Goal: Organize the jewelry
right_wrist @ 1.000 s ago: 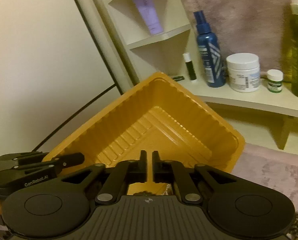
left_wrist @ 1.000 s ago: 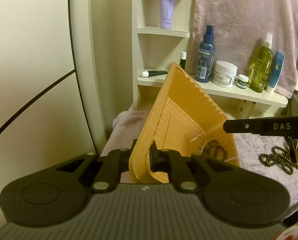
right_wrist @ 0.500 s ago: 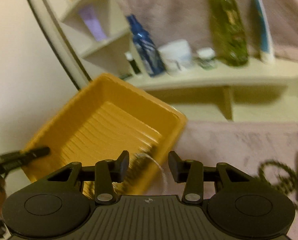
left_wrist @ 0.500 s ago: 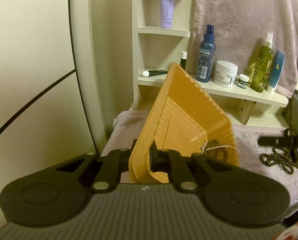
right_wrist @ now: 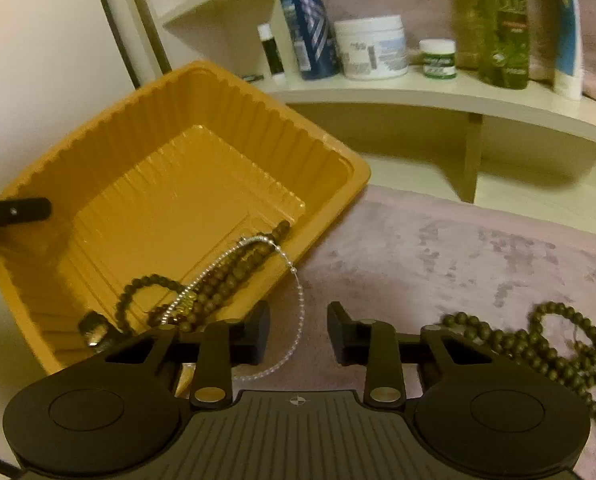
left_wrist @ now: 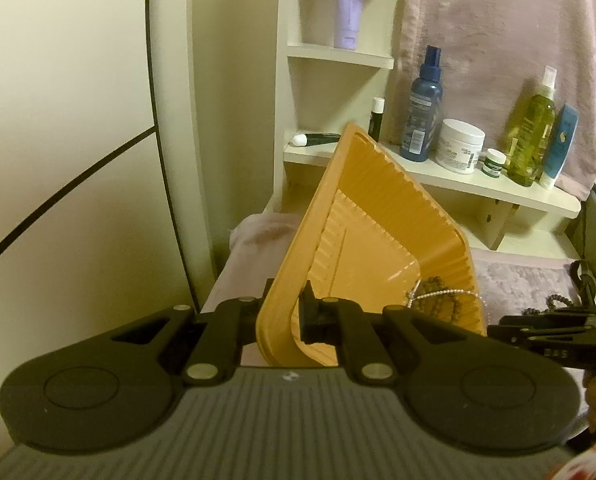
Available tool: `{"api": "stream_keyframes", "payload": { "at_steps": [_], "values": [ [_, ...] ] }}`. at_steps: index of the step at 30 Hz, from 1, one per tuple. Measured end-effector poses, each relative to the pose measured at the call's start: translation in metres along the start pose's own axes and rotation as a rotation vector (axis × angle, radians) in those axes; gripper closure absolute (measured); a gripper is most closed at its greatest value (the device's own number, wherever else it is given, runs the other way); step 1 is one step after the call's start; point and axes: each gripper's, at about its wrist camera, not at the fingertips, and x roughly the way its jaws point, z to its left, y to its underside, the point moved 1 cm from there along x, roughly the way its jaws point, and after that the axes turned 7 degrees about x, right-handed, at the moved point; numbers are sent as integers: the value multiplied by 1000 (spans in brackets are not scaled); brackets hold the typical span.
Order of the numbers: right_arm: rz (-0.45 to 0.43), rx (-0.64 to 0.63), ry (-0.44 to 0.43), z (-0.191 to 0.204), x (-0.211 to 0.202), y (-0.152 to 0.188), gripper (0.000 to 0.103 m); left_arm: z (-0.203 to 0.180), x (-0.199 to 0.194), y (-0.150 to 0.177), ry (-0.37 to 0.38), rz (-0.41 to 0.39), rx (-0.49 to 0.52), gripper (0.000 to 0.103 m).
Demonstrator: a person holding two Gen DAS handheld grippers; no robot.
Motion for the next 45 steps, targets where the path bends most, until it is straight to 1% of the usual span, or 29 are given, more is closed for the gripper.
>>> {"api": "stream_keyframes", "payload": {
  "at_steps": [2,3,4,7,10,14,19,25,27,32,38,40,45],
  "values": [
    [14,0,3,-1,7,-1,81,1,1,0,1,2,-2,95],
    [21,3,4,-2,9,-2,95,1,1,1,3,2,-5,95],
    [22,7,3,-3,10,-3,101,2,1,0,5,2,-8,95],
    [1,9,-1,0,1,-8,101,3,1,2,13,6,-19,95],
    [-23,9,-31,8,-14,-18,101,5,2,3,16,8,-24,95],
    [-61,5,-121,29,-32,-39,101,6,3,3,19,8,-30,95],
    [-100,-21,-238,62,-42,-64,101,7,4,3,22,7,-37,95],
    [-93,2,-373,87,-38,-79,101,7,4,3,23,6,-41,95],
    [-88,8,-388,90,-34,-78,100,7,4,3,24,6,-42,95],
    [-71,10,-345,83,-30,-70,99,8,4,3,26,5,-41,95],
    [-98,84,-261,48,-46,-56,99,8,4,3,25,6,-42,95],
    [-114,116,-211,33,-53,-48,99,7,4,2,23,6,-41,95],
    [-154,186,-51,-7,-76,-21,99,7,3,2,19,4,-38,95]
  ]
}}
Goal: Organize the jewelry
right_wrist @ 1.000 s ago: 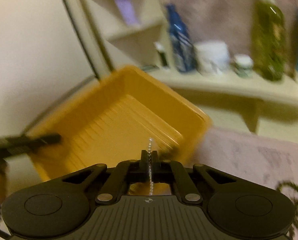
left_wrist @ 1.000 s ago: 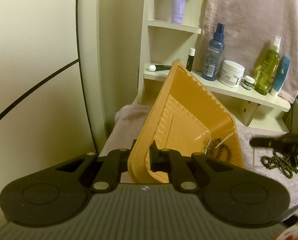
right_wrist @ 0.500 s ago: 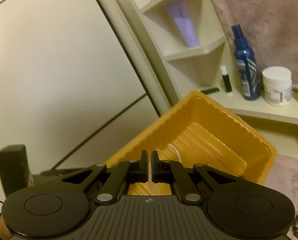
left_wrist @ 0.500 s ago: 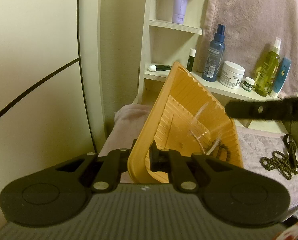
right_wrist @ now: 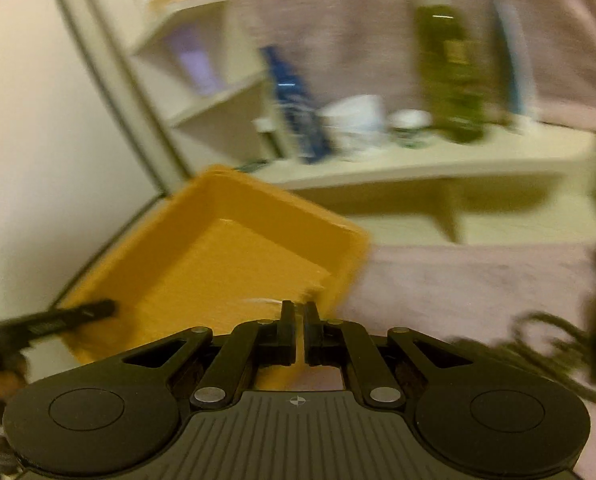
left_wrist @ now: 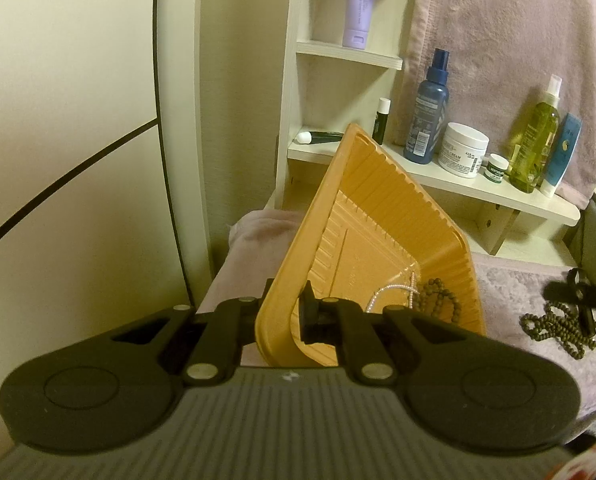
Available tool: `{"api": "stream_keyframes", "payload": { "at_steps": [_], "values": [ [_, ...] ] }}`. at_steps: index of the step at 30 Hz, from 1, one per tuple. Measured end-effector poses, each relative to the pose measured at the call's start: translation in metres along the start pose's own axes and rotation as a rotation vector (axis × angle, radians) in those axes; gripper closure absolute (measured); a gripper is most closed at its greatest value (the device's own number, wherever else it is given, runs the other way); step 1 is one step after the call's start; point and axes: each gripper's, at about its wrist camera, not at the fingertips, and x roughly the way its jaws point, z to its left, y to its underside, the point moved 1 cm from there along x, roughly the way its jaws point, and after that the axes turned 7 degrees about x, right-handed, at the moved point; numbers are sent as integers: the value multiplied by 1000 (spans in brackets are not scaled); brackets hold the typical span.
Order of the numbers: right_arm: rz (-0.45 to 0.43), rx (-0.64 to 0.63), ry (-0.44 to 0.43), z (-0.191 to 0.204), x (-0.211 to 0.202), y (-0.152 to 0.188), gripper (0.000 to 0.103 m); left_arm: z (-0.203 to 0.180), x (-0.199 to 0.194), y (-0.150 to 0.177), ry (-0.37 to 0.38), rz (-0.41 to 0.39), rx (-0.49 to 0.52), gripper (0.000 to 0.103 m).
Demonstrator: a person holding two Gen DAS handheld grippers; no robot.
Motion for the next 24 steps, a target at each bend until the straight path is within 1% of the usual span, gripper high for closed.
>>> {"api": "stream_keyframes", "payload": {
  "at_steps": [3,6,8,9,12,13,18,24],
  "values": [
    [-33,-10,126,-22,-19,12,99,-1,-1,0,-3,-2,4,95],
    [-40,12,212,-43,-34,25,98,-2,-2,1,-6,-5,9,95],
    [-42,8,265,-55,-43,33,95,-2,-2,0,-8,-5,11,95],
    [-42,7,287,-60,-48,36,92,-3,-3,0,-8,-5,13,95],
    [-42,21,330,-77,-62,46,78,-3,-3,0,-10,-4,17,95],
    [-45,26,345,-82,-67,48,76,-4,-4,0,-11,-4,18,95],
    [-67,17,418,-96,-77,51,73,-6,-5,-1,-19,-4,26,95],
    [-87,4,459,-112,-80,45,73,-8,-6,-2,-23,-3,33,95]
  ]
}}
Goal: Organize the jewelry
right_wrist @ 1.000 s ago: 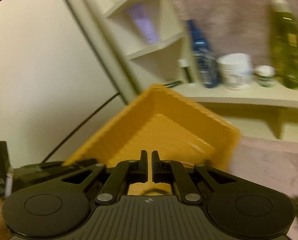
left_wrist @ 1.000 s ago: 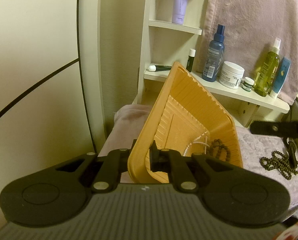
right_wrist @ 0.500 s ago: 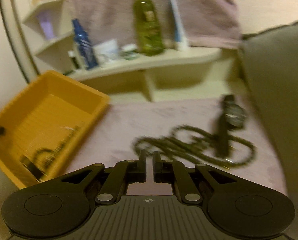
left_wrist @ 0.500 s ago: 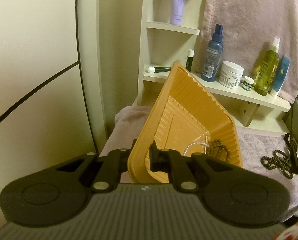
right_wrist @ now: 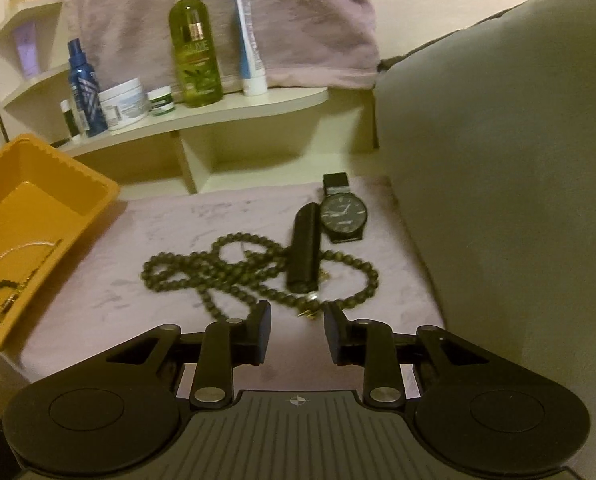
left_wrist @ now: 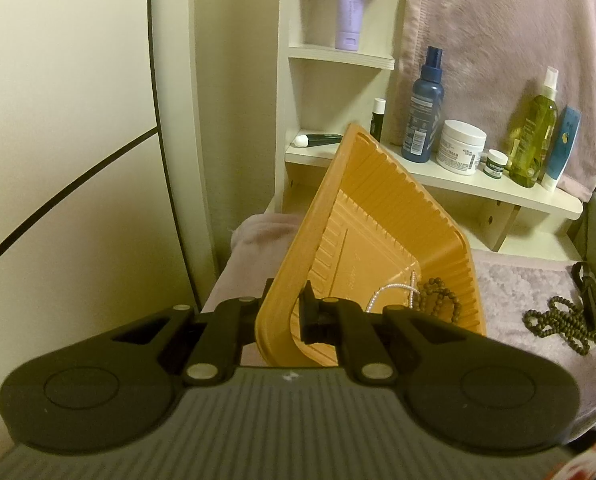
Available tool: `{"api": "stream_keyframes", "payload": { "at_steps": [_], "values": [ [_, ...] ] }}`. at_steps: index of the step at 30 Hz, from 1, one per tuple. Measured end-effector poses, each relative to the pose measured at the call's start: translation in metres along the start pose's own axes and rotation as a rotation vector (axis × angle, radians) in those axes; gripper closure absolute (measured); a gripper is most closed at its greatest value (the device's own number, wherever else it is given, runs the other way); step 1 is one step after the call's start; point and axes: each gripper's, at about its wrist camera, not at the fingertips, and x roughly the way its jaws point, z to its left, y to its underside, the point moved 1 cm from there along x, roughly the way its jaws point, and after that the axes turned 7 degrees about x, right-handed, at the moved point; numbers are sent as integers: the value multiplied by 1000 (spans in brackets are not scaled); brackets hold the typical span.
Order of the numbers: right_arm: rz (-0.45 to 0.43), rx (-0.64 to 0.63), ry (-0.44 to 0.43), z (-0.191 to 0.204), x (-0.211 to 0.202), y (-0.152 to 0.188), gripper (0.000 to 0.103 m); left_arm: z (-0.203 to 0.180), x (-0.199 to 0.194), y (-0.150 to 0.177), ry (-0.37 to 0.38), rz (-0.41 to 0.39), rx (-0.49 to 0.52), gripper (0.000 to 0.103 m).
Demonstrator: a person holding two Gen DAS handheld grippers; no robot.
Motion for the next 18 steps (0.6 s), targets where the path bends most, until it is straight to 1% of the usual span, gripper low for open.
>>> {"api": "stream_keyframes", "payload": {
  "at_steps": [3,11,15,18],
  "values": [
    [-1,-46,3,2,5,-2,73,-1,0,0,-1,0,5,95],
    [36,-242,-59,27,26,-6,73,-1,1,-1,0,5,6,95],
    [53,-312,-66,36,40,-10,73,-1,0,-1,0,5,8,95],
    [34,-355,-49,40,41,-13,73,0,0,-1,1,5,9,95]
  ]
}}
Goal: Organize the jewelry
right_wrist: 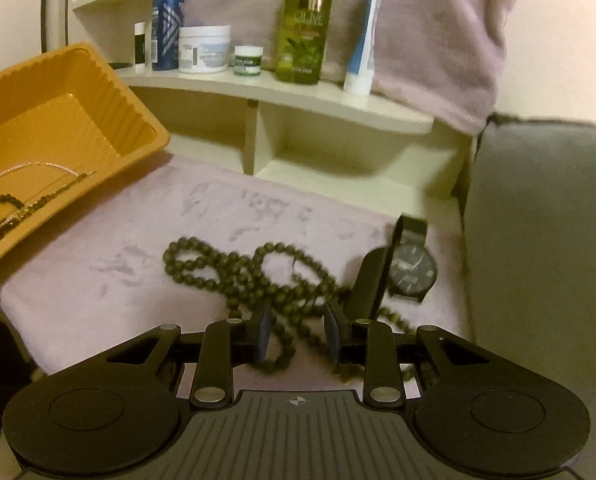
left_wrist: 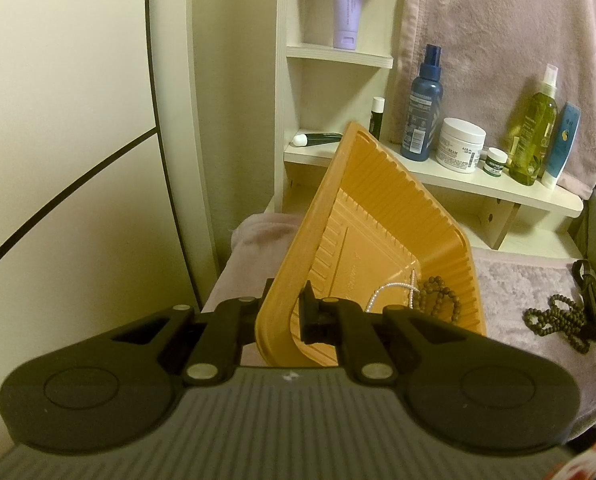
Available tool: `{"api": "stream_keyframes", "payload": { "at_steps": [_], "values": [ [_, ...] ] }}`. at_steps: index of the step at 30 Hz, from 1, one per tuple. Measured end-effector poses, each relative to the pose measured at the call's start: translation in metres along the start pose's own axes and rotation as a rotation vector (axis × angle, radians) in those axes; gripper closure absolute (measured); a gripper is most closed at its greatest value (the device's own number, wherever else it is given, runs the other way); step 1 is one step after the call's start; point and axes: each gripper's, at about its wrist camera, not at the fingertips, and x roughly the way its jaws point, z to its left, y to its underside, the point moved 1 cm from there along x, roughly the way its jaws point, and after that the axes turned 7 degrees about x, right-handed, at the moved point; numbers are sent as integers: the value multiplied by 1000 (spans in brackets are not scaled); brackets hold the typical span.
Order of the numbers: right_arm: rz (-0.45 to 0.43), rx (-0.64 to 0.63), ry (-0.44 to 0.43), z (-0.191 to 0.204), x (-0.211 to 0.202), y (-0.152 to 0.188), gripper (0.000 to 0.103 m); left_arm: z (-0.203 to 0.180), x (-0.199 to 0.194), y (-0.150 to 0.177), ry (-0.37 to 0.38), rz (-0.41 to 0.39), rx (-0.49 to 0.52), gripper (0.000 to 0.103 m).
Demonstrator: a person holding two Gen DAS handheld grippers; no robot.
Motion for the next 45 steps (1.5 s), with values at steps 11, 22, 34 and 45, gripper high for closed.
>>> {"api": "stream_keyframes", "payload": {
  "at_steps": [11,22,34,45],
  "values": [
    [3,108,66,-28,0,2,73,0,1,0,-3,3,-1,95],
    [17,199,59,-34,11,-10,78,0,2,0,-6,3,2,95],
    [16,276,55,-38,24,-13,80,1,1,0,-5,4,1,95],
    [-56,271,49,-31,-4,-19,81,1,1,0,-4,3,-2,95]
  ]
}}
